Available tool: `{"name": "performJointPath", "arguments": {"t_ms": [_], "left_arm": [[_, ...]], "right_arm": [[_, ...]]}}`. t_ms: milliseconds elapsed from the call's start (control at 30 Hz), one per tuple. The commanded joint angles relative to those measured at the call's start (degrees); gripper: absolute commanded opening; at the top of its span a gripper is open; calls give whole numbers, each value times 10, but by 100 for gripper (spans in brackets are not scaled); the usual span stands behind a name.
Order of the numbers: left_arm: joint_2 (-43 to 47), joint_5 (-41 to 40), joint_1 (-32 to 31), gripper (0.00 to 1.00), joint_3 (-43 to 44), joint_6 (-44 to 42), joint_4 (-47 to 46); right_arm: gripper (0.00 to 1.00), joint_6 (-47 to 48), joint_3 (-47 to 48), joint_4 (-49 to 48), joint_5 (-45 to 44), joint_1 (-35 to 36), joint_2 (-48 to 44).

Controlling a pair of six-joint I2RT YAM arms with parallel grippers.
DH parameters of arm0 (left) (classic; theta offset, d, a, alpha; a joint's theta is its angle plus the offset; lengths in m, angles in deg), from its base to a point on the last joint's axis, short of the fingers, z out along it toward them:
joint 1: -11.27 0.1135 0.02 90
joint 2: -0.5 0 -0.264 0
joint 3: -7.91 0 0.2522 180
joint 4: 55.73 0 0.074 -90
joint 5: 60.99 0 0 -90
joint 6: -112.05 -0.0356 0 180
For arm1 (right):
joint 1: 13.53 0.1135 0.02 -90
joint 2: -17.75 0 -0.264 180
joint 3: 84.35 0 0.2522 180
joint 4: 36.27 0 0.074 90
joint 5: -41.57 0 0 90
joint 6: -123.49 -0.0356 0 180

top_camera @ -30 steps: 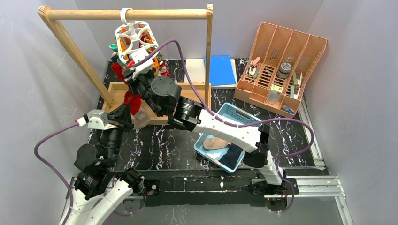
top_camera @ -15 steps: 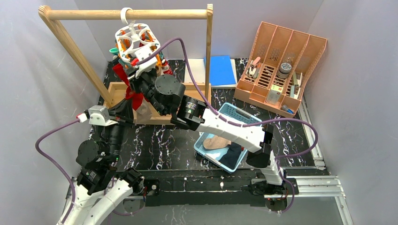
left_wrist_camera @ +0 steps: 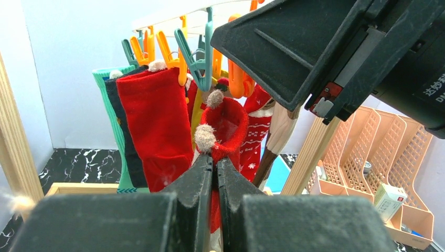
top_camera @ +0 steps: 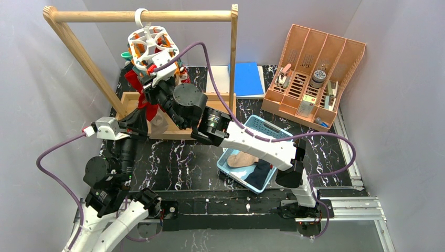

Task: Clip the socks to the hanger
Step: Open the clamp at the hanger, then clamp the sock onto the hanger.

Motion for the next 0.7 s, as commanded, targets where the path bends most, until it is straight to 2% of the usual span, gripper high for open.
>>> {"name": "performJointPath", "arguments": {"t_ms": [0,667], "left_arm": [[-8,-6,-2,0,19,0,-25],[-13,-3,-2,0,21,3,-33]], "right_arm": [[1,-12,0,-20,6,4,-30],[1,-28,-7,-6,12,3,-33]]}}
